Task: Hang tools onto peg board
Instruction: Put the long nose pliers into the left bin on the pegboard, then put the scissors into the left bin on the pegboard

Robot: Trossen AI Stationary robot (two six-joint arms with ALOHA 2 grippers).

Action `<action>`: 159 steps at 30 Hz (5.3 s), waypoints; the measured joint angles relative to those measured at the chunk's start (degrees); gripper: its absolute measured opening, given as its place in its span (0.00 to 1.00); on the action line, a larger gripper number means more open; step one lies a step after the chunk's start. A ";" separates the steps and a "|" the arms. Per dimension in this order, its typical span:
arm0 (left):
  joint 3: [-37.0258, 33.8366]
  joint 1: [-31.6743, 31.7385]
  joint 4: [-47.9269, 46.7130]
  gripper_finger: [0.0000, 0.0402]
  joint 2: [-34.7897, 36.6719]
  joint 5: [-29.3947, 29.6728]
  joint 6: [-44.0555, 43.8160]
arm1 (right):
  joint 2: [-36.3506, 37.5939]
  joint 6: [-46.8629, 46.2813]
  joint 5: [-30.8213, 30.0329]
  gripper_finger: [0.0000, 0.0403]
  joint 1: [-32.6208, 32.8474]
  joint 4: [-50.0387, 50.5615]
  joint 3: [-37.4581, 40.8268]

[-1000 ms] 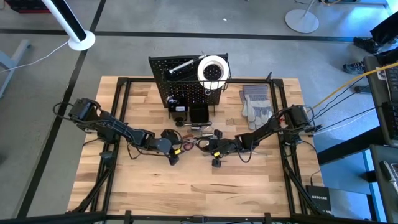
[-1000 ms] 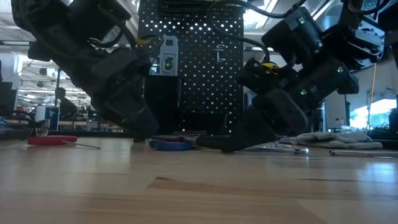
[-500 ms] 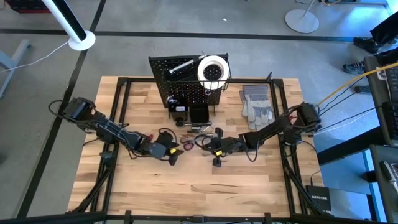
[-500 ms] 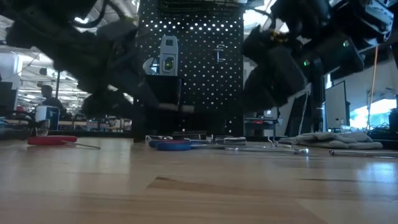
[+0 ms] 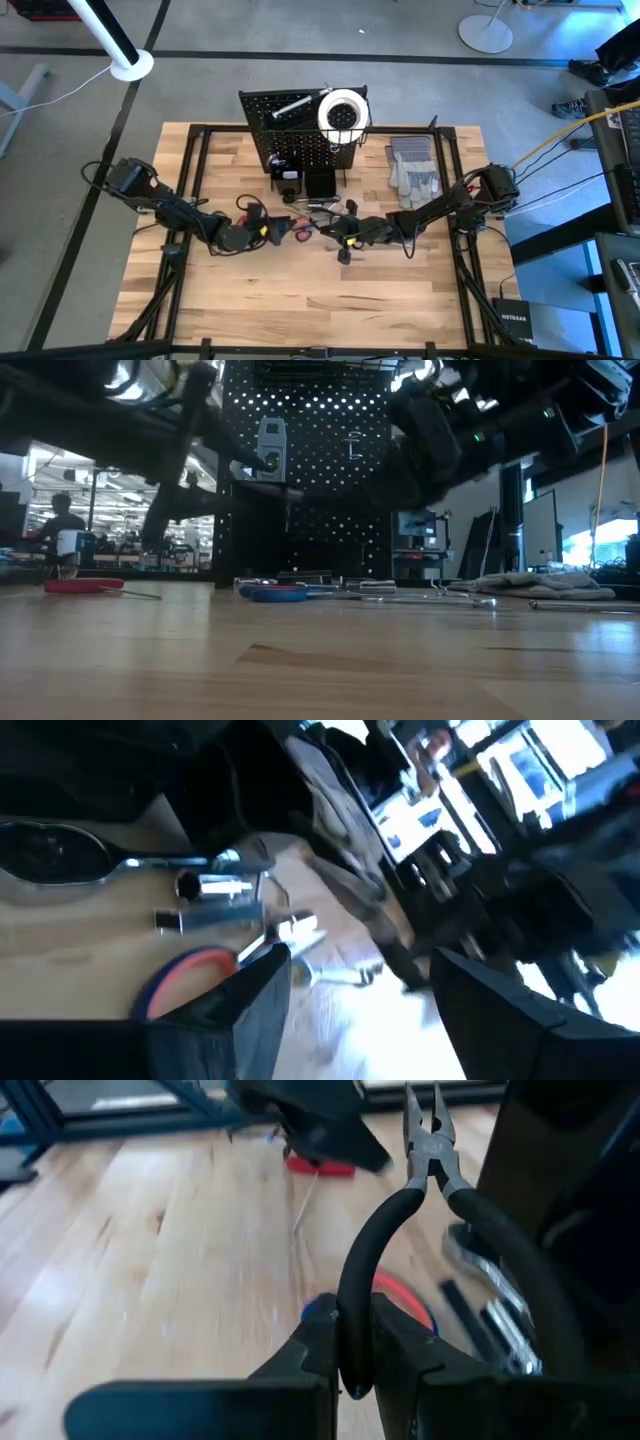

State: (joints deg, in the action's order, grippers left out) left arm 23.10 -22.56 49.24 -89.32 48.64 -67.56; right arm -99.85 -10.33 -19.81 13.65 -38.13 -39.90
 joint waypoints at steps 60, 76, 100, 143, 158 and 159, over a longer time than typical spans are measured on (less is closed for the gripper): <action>3.89 -4.08 -38.26 0.05 38.14 -1.10 44.89 | 11.23 4.09 14.45 0.41 1.03 26.31 -7.10; 17.72 12.43 -63.42 0.05 49.15 -2.76 66.82 | 10.97 3.10 11.80 0.41 0.98 25.14 -7.08; 17.72 34.02 -54.69 0.05 27.91 -28.27 64.11 | 9.49 2.72 9.89 0.41 1.03 24.81 -7.05; 18.59 -0.05 -70.41 0.43 26.91 -33.99 33.08 | 14.58 -4.35 16.30 0.41 5.44 35.89 -7.08; 18.57 2.56 -58.07 0.43 9.67 -33.62 35.00 | 10.40 -2.66 10.60 0.62 2.75 37.58 -7.08; 18.57 3.02 -58.03 0.43 9.23 -33.62 35.11 | 10.11 -2.59 10.58 0.63 2.47 37.60 -7.08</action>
State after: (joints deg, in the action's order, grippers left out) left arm 41.67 -19.54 -8.79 -80.09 15.03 -32.45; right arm -89.75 -12.93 -9.23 16.12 -0.54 -46.98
